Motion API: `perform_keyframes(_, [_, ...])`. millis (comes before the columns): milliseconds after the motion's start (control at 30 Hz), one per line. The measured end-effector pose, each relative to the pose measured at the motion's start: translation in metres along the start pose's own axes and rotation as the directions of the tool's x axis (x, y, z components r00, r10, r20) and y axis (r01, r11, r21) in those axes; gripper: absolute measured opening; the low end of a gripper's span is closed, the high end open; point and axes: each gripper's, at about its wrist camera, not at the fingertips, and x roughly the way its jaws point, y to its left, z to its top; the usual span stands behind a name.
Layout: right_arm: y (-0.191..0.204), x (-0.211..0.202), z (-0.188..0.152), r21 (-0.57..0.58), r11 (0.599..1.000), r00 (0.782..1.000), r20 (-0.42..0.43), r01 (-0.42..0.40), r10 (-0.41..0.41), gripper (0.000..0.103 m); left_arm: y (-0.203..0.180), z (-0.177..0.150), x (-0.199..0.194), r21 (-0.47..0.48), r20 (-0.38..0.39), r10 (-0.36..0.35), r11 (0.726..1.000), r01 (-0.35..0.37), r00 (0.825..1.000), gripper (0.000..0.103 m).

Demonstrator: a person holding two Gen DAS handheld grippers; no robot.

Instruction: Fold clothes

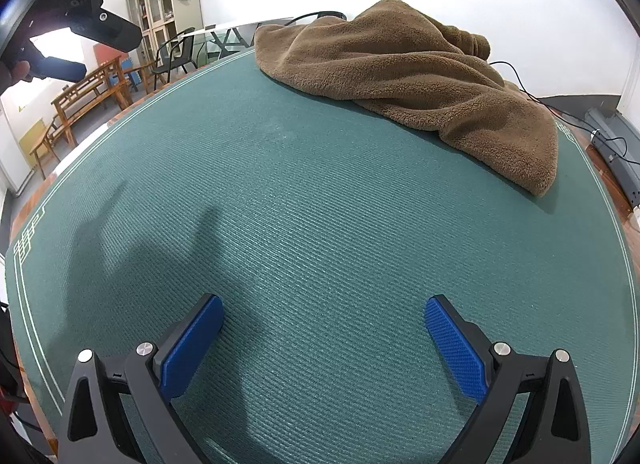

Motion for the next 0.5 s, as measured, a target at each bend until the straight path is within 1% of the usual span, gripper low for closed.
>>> perform_keyframes(200, [0.0,0.001,0.0,0.0,1.0,1.0,0.007,0.001,-0.001,0.102,-0.014,-0.001,-0.009,0.013,0.007,-0.002,1.0,0.002,1.0,0.102])
perform_keyframes(500, [-0.001,0.001,-0.001,-0.002,1.0,1.0,0.004,0.003,-0.003,0.102,-0.053,-0.005,-0.026,0.081,0.034,-0.014,0.997,0.011,0.999,0.102])
